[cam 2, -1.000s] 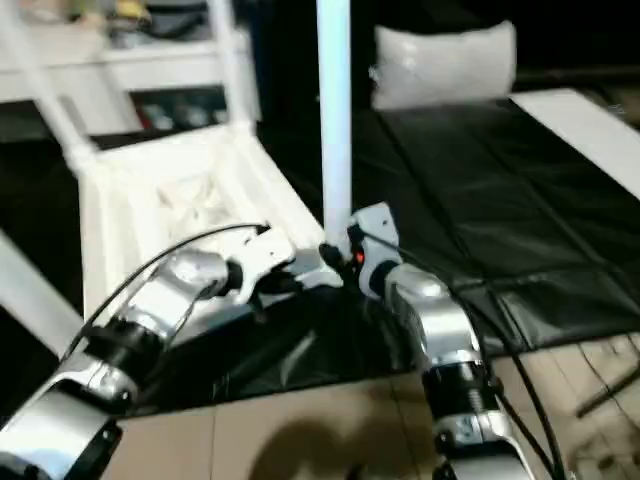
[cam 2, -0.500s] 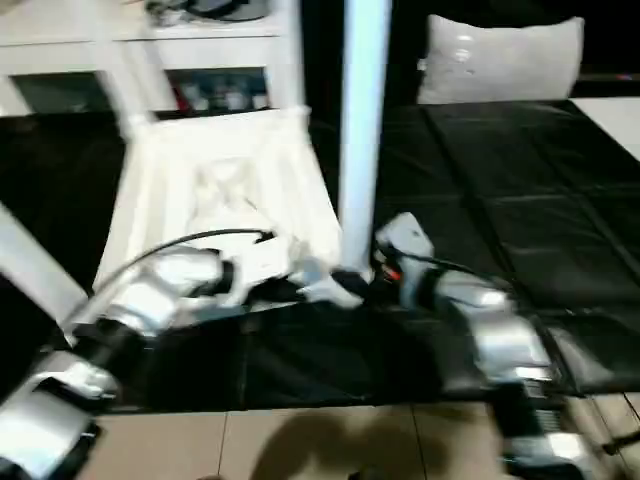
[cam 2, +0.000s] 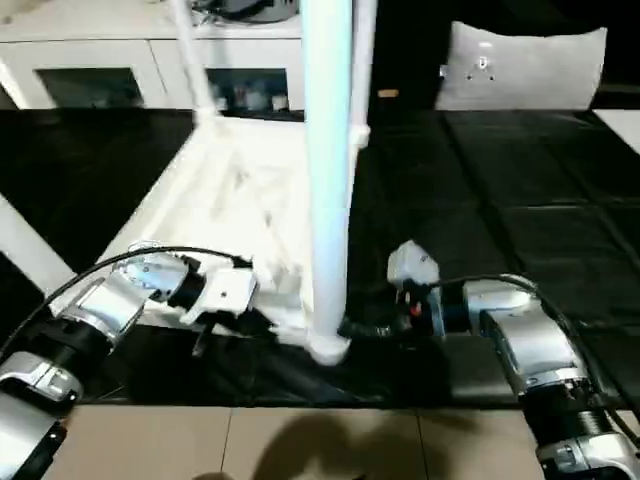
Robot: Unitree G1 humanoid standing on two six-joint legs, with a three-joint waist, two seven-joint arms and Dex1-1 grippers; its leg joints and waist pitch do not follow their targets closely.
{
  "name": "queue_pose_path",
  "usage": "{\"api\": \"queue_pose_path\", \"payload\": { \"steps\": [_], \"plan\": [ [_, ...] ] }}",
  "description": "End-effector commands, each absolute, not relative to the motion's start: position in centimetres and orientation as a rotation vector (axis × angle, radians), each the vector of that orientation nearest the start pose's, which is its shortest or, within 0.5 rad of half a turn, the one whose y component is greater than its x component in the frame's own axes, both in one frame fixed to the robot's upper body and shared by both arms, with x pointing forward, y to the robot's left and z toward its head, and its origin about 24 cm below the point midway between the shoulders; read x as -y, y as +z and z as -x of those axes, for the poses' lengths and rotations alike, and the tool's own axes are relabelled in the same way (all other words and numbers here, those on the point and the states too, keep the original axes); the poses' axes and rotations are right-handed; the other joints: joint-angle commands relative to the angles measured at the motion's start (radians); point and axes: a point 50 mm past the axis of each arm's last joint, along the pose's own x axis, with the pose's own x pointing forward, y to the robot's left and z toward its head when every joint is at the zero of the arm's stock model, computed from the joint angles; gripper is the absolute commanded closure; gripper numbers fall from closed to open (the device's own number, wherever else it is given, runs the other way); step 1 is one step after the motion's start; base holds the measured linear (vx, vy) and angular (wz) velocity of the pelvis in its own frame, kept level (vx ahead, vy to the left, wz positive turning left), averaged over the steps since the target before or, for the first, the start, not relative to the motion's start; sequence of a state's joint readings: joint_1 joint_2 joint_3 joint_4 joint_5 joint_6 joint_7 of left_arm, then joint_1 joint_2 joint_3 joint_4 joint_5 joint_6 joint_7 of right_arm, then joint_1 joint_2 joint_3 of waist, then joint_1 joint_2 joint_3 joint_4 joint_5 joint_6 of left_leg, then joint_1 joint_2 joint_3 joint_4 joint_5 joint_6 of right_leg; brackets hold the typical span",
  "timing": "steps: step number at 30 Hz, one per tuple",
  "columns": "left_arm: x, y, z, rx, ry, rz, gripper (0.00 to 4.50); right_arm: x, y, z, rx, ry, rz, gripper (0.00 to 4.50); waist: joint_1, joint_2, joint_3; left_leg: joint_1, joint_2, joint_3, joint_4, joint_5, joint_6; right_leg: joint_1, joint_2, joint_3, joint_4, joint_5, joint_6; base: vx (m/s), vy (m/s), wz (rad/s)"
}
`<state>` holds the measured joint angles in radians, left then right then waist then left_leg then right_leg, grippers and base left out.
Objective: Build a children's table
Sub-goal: Rotate leg to tighten
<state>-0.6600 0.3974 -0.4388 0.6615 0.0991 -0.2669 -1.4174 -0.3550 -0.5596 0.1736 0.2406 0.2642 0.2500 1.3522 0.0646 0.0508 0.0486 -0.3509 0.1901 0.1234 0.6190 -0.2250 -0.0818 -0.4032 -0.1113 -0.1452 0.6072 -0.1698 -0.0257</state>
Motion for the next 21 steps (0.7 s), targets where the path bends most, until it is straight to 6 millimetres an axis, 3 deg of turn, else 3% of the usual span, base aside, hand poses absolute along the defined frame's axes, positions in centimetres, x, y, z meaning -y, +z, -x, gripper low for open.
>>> {"api": "queue_pose_path", "payload": {
  "steps": [1,7,13,21],
  "plan": [
    [-10.4,4.5,-29.0,-0.369,-1.872,-0.796,4.50,17.2,7.5,-27.4,-0.345,1.434,0.181,2.18,0.000,-0.020,-0.067,-0.017,0.033,0.016,-0.076,-0.116,0.096,0.073,-0.047,0.061,-0.081,-0.283,-0.174,0.000,0.000,0.00],
    [-10.1,4.4,-28.8,-0.354,-1.903,-0.798,4.50,16.5,7.3,-27.2,-0.333,1.472,0.154,2.57,0.001,-0.020,-0.069,-0.019,0.033,0.015,-0.075,-0.094,0.095,0.073,-0.046,0.062,-0.076,-0.250,-0.178,0.000,0.000,0.00],
    [-10.0,4.3,-28.8,-0.352,-1.904,-0.801,4.50,16.1,7.0,-27.1,-0.336,1.482,0.144,2.83,-0.001,-0.021,-0.065,-0.019,0.031,0.016,-0.078,-0.121,0.083,0.074,-0.046,0.061,-0.083,-0.310,-0.158,0.000,0.000,0.00],
    [-10.2,4.0,-28.6,-0.368,-1.896,-0.788,4.50,15.8,6.6,-26.8,-0.344,1.477,0.135,3.30,-0.005,-0.021,-0.066,-0.018,0.032,0.015,-0.079,-0.129,0.079,0.073,-0.045,0.061,-0.085,-0.313,-0.156,0.000,0.000,0.00]
  ]
}}
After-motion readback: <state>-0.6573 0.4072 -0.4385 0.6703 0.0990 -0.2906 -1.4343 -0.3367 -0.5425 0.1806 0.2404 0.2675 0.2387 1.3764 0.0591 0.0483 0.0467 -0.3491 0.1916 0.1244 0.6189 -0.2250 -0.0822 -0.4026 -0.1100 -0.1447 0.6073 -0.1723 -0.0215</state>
